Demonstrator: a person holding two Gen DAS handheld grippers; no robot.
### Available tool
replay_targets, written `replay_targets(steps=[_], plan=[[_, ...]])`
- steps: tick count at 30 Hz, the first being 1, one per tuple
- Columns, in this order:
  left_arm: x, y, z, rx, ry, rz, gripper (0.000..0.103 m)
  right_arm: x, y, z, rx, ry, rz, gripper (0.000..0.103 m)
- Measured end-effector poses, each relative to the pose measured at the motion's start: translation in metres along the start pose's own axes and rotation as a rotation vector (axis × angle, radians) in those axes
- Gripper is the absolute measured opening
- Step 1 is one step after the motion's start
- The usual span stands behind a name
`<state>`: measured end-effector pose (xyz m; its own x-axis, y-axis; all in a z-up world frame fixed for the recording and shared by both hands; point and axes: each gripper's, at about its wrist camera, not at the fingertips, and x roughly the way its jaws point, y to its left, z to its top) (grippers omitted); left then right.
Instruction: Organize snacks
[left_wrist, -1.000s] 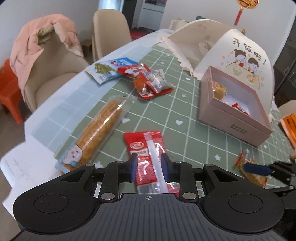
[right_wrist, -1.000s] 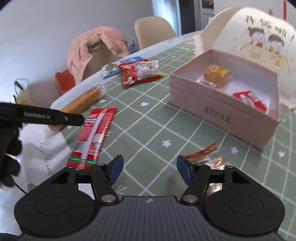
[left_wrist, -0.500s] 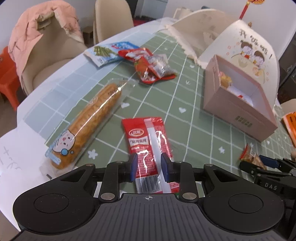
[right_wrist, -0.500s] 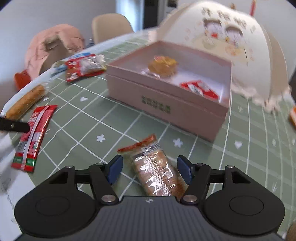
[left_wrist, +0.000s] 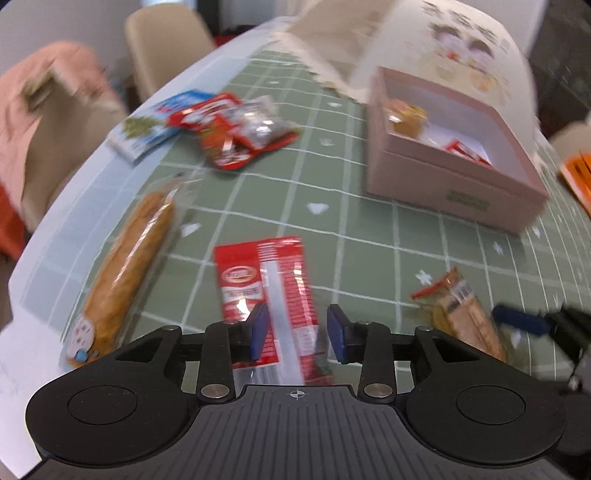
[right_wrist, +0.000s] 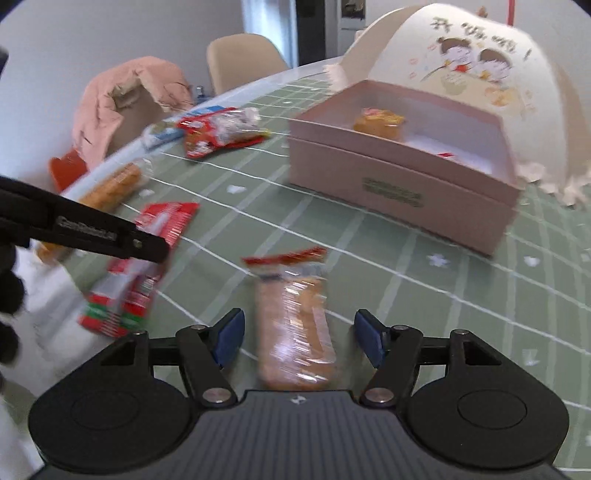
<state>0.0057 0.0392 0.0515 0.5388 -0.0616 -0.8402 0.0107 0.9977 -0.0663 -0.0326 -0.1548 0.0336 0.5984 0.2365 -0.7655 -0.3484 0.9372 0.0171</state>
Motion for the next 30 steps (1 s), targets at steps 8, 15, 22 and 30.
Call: replay_targets(steps=[8,15,22,30], plan=[[-0.021,0.025,0.009,-0.018,-0.072,0.062,0.039,-0.002,-0.030,-0.012,0.042,-0.049,-0.039,0.078],[-0.020,0.069,0.023,-0.047,-0.074,0.216,0.039,0.000,-0.034,-0.023,0.049,-0.117,-0.048,0.090],[-0.016,0.053,0.019,-0.103,-0.017,0.062,0.038,0.000,-0.033,-0.024,0.043,-0.118,-0.039,0.092],[0.002,0.030,0.094,-0.051,-0.120,-0.001,0.038,0.001,-0.031,-0.024,0.038,-0.115,-0.033,0.096]])
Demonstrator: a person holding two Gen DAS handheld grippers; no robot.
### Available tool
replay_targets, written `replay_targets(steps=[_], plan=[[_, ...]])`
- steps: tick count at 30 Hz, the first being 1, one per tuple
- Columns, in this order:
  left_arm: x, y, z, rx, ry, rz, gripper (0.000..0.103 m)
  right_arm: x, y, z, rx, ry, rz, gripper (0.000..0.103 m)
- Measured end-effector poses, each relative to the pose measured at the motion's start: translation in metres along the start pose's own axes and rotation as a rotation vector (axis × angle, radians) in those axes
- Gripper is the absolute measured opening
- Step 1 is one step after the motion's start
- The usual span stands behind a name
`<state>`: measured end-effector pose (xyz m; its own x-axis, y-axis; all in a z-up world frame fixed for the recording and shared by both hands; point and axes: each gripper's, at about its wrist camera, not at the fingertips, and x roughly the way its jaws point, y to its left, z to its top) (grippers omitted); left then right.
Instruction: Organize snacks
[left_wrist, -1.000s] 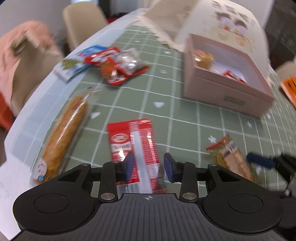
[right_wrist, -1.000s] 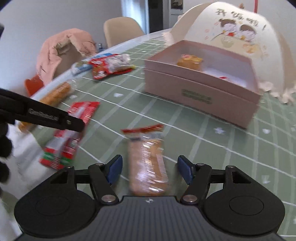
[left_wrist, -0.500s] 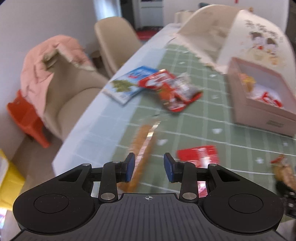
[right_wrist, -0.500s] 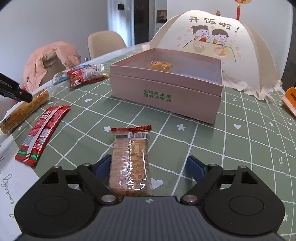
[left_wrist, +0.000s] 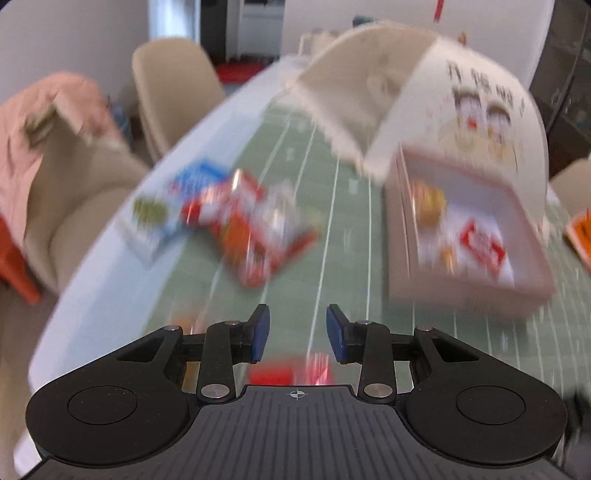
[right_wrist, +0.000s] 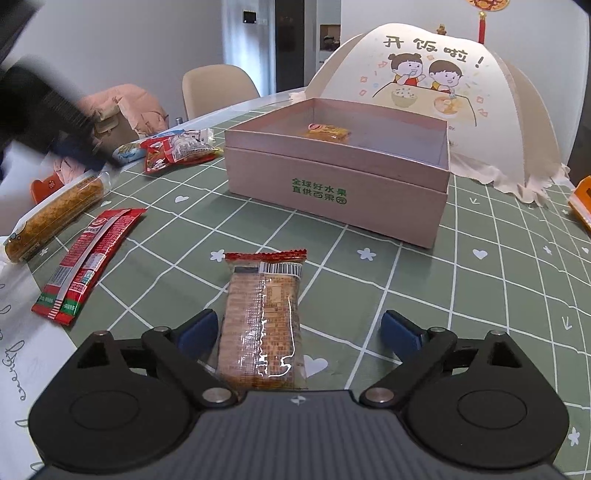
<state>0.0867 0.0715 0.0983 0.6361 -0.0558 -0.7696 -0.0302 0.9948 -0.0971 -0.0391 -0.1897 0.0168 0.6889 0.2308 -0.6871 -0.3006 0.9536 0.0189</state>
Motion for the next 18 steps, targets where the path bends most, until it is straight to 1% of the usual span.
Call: replay_targets(steps=[3,4,6,7,8,9,10,11,13,14,15,16,18], plan=[[0.035,0.007,0.046,-0.038,-0.040,-0.003,0.038,0.000,0.000,0.000,0.000,-0.001,-0.002,0.096],[0.053,0.013,0.060,-0.046,-0.043,0.016,0.038,0.000,0.000,0.000,0.001,-0.001,-0.003,0.096],[0.085,0.022,0.080,-0.033,-0.030,0.101,0.038,0.000,0.000,-0.001,0.002,0.000,-0.005,0.096],[0.101,0.027,0.086,-0.028,-0.016,0.138,0.038,0.000,0.000,-0.001,0.003,0.001,-0.008,0.097],[0.113,0.031,0.089,-0.028,-0.002,0.151,0.038,0.000,0.000,-0.001,0.005,0.002,-0.011,0.098],[0.125,0.034,0.090,-0.028,0.021,0.137,0.037,0.000,0.000,-0.001,0.008,0.003,-0.016,0.098],[0.132,0.034,0.088,-0.019,0.041,0.107,0.036,0.000,0.000,-0.001,0.010,0.004,-0.019,0.099],[0.135,0.030,0.084,0.017,0.041,0.083,0.036,0.000,0.000,-0.001,0.010,0.004,-0.018,0.099],[0.132,0.013,0.072,0.152,0.062,0.027,0.036,0.000,-0.001,-0.001,0.012,0.005,-0.015,0.100],[0.127,0.005,0.063,0.203,0.069,0.013,0.035,0.000,-0.001,-0.001,0.012,0.006,-0.014,0.100],[0.121,0.001,0.053,0.231,0.075,-0.001,0.034,0.001,-0.001,-0.001,0.012,0.007,-0.013,0.101],[0.114,-0.003,0.043,0.240,0.077,-0.016,0.032,0.001,-0.001,-0.001,0.011,0.008,-0.012,0.101],[0.097,-0.009,0.017,0.228,0.102,-0.084,0.026,0.001,0.000,-0.001,0.009,0.010,-0.011,0.102]])
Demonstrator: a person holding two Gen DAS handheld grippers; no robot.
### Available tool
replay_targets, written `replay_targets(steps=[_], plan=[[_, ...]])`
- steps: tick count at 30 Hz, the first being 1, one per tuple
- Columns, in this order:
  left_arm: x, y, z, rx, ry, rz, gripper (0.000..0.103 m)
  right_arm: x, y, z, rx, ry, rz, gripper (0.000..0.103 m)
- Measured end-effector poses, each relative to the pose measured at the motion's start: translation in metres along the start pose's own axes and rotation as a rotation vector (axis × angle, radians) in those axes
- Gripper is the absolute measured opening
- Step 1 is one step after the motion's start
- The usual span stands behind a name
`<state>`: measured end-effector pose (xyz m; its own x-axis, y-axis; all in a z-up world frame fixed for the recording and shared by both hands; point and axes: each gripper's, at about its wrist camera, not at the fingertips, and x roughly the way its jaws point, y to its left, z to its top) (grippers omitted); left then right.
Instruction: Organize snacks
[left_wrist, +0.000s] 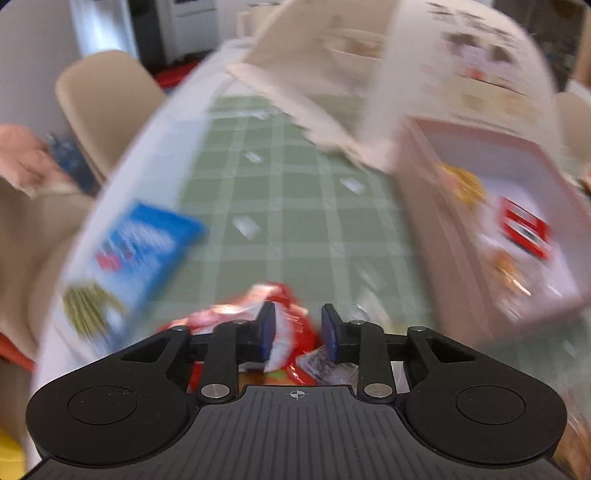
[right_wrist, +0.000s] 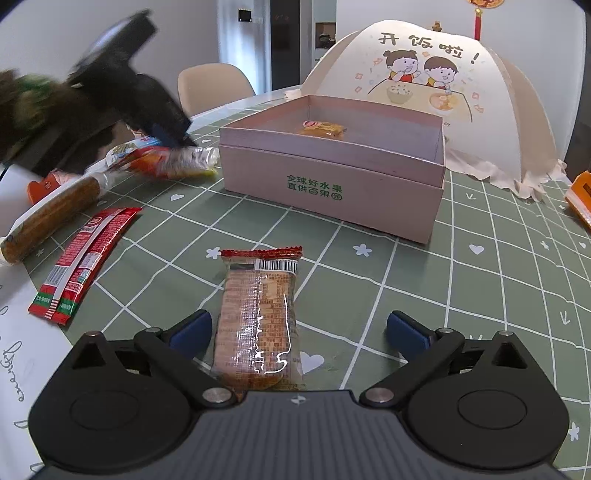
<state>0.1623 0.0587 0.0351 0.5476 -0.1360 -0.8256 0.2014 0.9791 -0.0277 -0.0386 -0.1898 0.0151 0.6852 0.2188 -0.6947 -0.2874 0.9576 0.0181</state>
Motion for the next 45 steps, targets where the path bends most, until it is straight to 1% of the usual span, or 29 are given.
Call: replay_targets(steps=[1,2,5,7,8,10,11,12,13,14,16,17,20,23,24,25,26,27,28,30,33,35,37,38,40,43,45], plan=[[-0.005,-0.005,-0.013,-0.024,0.018,-0.038,0.022,0.000,0.000,0.000,-0.001,0.002,0.000,0.102],[-0.011,-0.011,-0.027,-0.048,0.018,-0.064,0.021,0.001,0.001,0.000,-0.003,0.004,0.001,0.103],[-0.026,-0.028,-0.057,-0.088,0.015,-0.123,0.021,0.001,0.001,0.001,-0.004,0.011,0.004,0.103],[-0.035,-0.042,-0.073,-0.096,0.021,-0.145,0.021,0.000,0.000,0.001,-0.009,0.022,0.011,0.103],[-0.040,-0.049,-0.077,-0.095,0.024,-0.145,0.021,-0.001,0.000,0.001,-0.017,0.034,0.019,0.103],[-0.054,-0.056,-0.087,-0.109,0.013,-0.129,0.022,-0.003,0.001,0.007,-0.065,0.100,0.072,0.103],[-0.063,-0.056,-0.092,-0.134,-0.006,-0.124,0.023,-0.003,0.001,0.014,-0.096,0.145,0.118,0.100],[-0.072,-0.054,-0.097,-0.164,-0.025,-0.118,0.024,-0.004,0.002,0.020,-0.104,0.167,0.150,0.091],[-0.079,-0.052,-0.101,-0.195,-0.039,-0.108,0.024,-0.007,0.002,0.029,-0.088,0.157,0.168,0.088],[-0.086,-0.048,-0.106,-0.230,-0.050,-0.094,0.024,-0.009,0.003,0.037,-0.072,0.127,0.172,0.088],[-0.095,-0.041,-0.118,-0.302,-0.059,-0.075,0.024,-0.008,0.013,0.057,-0.075,0.054,0.166,0.088],[-0.098,-0.038,-0.122,-0.323,-0.057,-0.073,0.024,-0.002,0.020,0.067,-0.087,0.040,0.157,0.088],[-0.109,-0.039,-0.134,-0.338,-0.048,-0.058,0.024,0.033,0.043,0.091,-0.096,0.050,0.139,0.088],[-0.116,-0.046,-0.143,-0.320,-0.028,-0.063,0.024,0.066,0.062,0.098,-0.131,0.092,0.110,0.088],[-0.117,-0.050,-0.146,-0.311,-0.018,-0.064,0.024,0.075,0.066,0.097,-0.142,0.115,0.104,0.082],[-0.118,-0.053,-0.148,-0.302,-0.009,-0.065,0.024,0.079,0.068,0.096,-0.144,0.134,0.099,0.079],[-0.119,-0.056,-0.151,-0.295,-0.002,-0.068,0.024,0.078,0.069,0.095,-0.147,0.134,0.090,0.070],[-0.121,-0.058,-0.154,-0.290,0.001,-0.071,0.024,0.072,0.068,0.094,-0.151,0.126,0.098,0.058],[-0.121,-0.060,-0.155,-0.286,0.005,-0.075,0.024,0.065,0.065,0.093,-0.155,0.126,0.126,0.049],[-0.117,-0.066,-0.154,-0.281,0.012,-0.087,0.024,0.050,0.054,0.093,-0.139,0.116,0.152,0.046],[-0.110,-0.084,-0.149,-0.260,0.018,-0.131,0.024,0.024,0.032,0.090,-0.131,0.076,0.125,0.045],[-0.107,-0.098,-0.144,-0.235,0.020,-0.170,0.024,0.005,0.008,0.087,-0.099,0.059,0.112,0.045],[-0.104,-0.113,-0.137,-0.207,0.018,-0.199,0.024,-0.006,-0.014,0.080,-0.075,0.049,0.075,0.045],[-0.102,-0.120,-0.134,-0.195,0.015,-0.211,0.024,-0.012,-0.027,0.072,-0.063,0.054,0.042,0.045],[-0.097,-0.133,-0.126,-0.184,0.011,-0.225,0.024,-0.015,-0.047,0.058,-0.043,0.081,-0.019,0.045],[-0.084,-0.152,-0.115,-0.190,0.014,-0.230,0.025,-0.015,-0.067,0.035,0.003,0.136,-0.076,0.045],[-0.076,-0.165,-0.107,-0.171,0.014,-0.215,0.025,-0.019,-0.072,0.022,0.021,0.144,-0.090,0.045]])
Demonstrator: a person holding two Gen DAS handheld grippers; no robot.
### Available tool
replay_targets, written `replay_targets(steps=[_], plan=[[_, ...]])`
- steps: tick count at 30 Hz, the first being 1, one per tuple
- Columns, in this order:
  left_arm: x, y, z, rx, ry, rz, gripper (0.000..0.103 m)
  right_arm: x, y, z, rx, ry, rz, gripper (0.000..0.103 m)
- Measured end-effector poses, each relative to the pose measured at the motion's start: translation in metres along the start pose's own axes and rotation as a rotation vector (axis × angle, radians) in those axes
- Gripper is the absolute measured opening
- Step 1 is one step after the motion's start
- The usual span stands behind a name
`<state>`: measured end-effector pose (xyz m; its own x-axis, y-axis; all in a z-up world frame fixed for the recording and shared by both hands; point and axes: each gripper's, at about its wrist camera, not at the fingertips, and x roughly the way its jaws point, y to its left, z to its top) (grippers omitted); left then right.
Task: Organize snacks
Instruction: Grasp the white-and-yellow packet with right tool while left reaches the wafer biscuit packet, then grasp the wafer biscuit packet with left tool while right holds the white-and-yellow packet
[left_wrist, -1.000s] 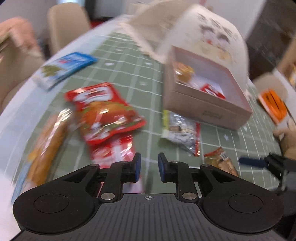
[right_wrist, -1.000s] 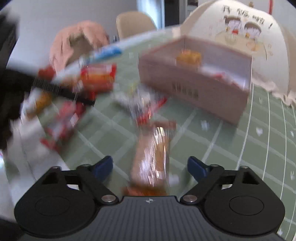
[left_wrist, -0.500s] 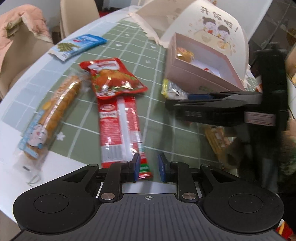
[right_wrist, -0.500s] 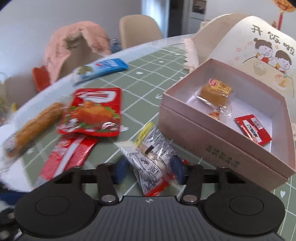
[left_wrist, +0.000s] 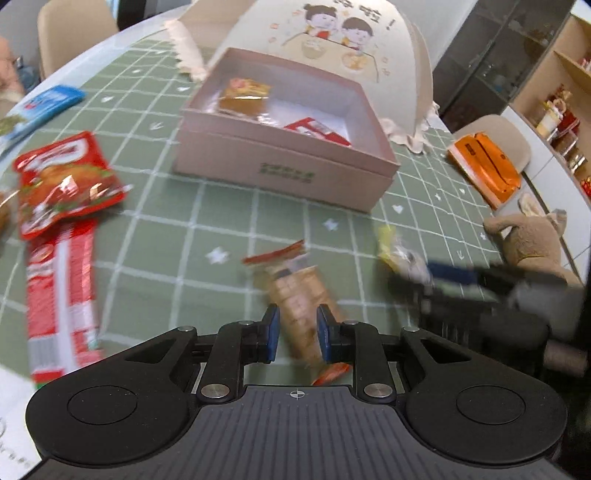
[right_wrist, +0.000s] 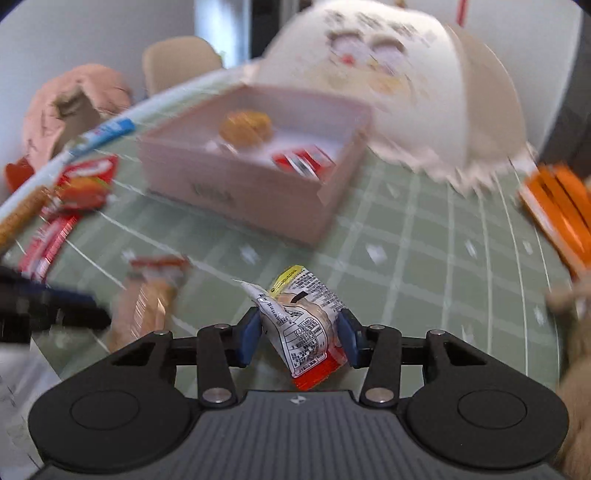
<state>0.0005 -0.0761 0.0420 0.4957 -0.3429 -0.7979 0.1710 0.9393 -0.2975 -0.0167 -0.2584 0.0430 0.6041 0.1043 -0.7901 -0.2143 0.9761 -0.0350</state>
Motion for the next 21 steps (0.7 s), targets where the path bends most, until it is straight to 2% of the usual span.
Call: replay_targets(steps=[1,3,5,7,15,21], plan=[[0.006,-0.006,0.002,0.013,0.008,0.020,0.027,-0.002,0.001,-0.005,-0.005,-0.003,-0.008,0.046],[0.015,-0.017,0.003,0.060,0.017,0.059,0.037,-0.004,0.006,-0.014,-0.025,-0.006,-0.020,0.051],[0.020,-0.025,0.005,0.110,0.015,0.097,0.052,-0.008,0.009,-0.021,-0.033,-0.022,-0.035,0.056],[0.024,-0.030,0.007,0.138,0.022,0.123,0.057,-0.011,0.011,-0.025,-0.038,-0.033,-0.040,0.059],[0.031,-0.037,0.009,0.197,0.043,0.131,0.057,-0.015,-0.001,-0.023,-0.001,-0.040,-0.014,0.062],[0.017,-0.025,0.002,0.226,0.043,0.162,0.049,-0.023,-0.021,-0.009,0.091,-0.097,0.013,0.067]])
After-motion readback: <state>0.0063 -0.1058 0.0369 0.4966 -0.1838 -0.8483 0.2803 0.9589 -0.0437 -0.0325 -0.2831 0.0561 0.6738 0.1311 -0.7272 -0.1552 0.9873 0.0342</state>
